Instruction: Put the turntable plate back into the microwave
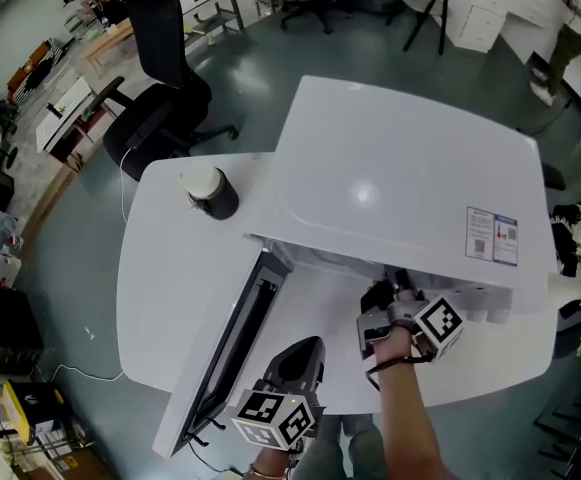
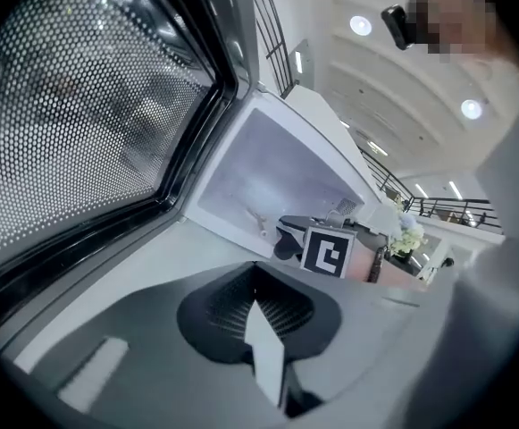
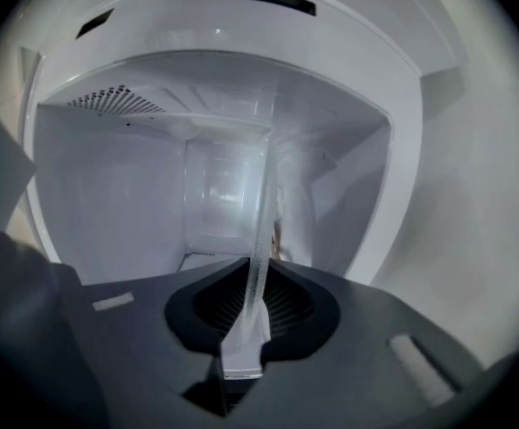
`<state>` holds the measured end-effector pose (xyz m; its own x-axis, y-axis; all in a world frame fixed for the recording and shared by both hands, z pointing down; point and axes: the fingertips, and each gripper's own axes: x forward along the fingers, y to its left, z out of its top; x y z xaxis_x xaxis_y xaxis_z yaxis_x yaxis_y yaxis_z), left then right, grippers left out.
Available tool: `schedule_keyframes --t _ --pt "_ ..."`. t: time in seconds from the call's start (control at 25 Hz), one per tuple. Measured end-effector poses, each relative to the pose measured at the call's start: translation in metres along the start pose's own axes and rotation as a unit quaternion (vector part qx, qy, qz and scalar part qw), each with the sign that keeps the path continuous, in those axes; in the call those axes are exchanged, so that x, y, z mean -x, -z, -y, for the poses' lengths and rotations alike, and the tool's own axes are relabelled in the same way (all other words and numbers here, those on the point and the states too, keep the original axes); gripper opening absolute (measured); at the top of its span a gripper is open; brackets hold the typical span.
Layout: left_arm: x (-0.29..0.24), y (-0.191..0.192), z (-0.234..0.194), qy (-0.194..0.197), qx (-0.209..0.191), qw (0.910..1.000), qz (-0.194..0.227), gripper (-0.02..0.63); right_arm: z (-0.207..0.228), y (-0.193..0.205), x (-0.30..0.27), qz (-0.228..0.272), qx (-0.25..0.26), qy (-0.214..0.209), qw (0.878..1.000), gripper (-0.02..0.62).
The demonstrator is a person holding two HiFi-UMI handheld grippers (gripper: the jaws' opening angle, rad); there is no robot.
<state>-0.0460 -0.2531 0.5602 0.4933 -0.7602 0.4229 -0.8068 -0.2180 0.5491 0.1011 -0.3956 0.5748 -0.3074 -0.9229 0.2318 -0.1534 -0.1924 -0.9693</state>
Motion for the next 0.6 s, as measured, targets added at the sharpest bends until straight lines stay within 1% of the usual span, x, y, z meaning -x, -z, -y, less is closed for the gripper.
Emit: schedule_keyframes --t 0.12,0.28,0.36,0.52,0.6 --pt "0.0 -0.002 0.004 0.002 0.0 1.0 0.001 0.0 -0.002 0.0 0.0 -0.008 0.008 0.018 1.0 0.049" --pt "0.0 -0.005 0.007 0.006 -0.003 1.0 0.004 0.0 -0.005 0.002 -0.004 -0.024 0.042 0.038 0.998 0.054" --pt "0.0 -0.007 0.009 0.009 -0.005 0.9999 0.005 0.0 -0.005 0.003 -0.004 -0.028 0.044 0.049 0.997 0.058" --pt "0.002 -0.008 0.013 0.011 -0.007 0.9999 0.008 0.0 -0.006 0.004 -0.005 -0.037 0.051 0.06 0.996 0.104" --pt "0.002 -0.008 0.012 0.011 -0.007 0.9999 0.009 0.0 -0.006 0.005 -0.005 -0.043 0.054 0.065 0.996 0.113"
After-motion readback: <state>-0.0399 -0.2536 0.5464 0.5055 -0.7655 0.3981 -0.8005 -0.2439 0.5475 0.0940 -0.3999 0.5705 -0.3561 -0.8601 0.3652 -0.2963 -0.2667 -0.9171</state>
